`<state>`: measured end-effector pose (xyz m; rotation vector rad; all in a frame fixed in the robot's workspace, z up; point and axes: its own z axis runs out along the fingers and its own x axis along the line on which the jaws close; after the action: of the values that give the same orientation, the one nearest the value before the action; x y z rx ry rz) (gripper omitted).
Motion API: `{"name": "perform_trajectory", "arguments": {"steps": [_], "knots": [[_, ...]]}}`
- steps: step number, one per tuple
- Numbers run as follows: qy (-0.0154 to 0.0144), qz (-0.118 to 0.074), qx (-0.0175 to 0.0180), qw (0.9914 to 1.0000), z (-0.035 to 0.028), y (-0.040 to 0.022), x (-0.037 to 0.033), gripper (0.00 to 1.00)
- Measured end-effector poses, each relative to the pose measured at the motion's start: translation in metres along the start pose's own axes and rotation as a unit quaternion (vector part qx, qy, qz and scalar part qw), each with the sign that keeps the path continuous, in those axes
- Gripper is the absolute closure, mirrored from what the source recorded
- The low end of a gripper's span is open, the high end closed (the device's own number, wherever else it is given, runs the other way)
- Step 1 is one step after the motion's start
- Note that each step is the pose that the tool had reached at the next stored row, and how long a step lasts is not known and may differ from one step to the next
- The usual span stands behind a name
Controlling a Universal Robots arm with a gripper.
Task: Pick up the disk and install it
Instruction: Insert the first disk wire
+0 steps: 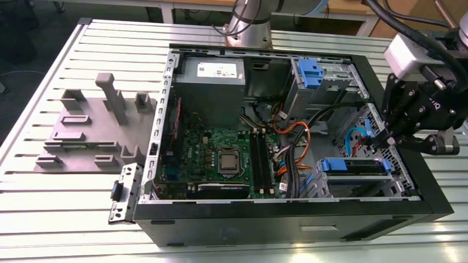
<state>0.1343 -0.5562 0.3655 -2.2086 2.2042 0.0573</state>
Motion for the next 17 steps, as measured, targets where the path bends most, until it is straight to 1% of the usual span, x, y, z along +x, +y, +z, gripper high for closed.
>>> {"name": "perform_trajectory", "arguments": {"steps": [5, 6, 7, 8, 9, 10, 12, 13, 14, 17], "knots": [[0.0020, 0.000, 0.0000, 1.00000, -0.0001, -0.0075, -0.0059, 0.89], [0.0030, 0.000, 0.0000, 1.00000, 0.0000, -0.0087, -0.0076, 0.89], [0.0046, 0.000, 0.0000, 0.99999, 0.0000, -0.0099, -0.0093, 0.89], [0.0069, 0.000, 0.0000, 0.99998, 0.0001, -0.0110, -0.0110, 0.89], [0.0102, 0.000, 0.0000, 0.99995, 0.0002, -0.0121, -0.0129, 0.89], [0.0141, 0.000, 0.0000, 0.99990, 0.0003, -0.0130, -0.0145, 0.89], [0.0238, 0.000, 0.0000, 0.99972, 0.0003, -0.0145, -0.0176, 0.89], [0.0277, 0.000, 0.0000, 0.99962, 0.0004, -0.0150, -0.0192, 0.89], [0.0294, 0.000, 0.0000, 0.99957, 0.0005, -0.0154, -0.0204, 0.89], [0.0297, 0.000, 0.0000, 0.99956, 0.0005, -0.0155, -0.0207, 0.89]]}}
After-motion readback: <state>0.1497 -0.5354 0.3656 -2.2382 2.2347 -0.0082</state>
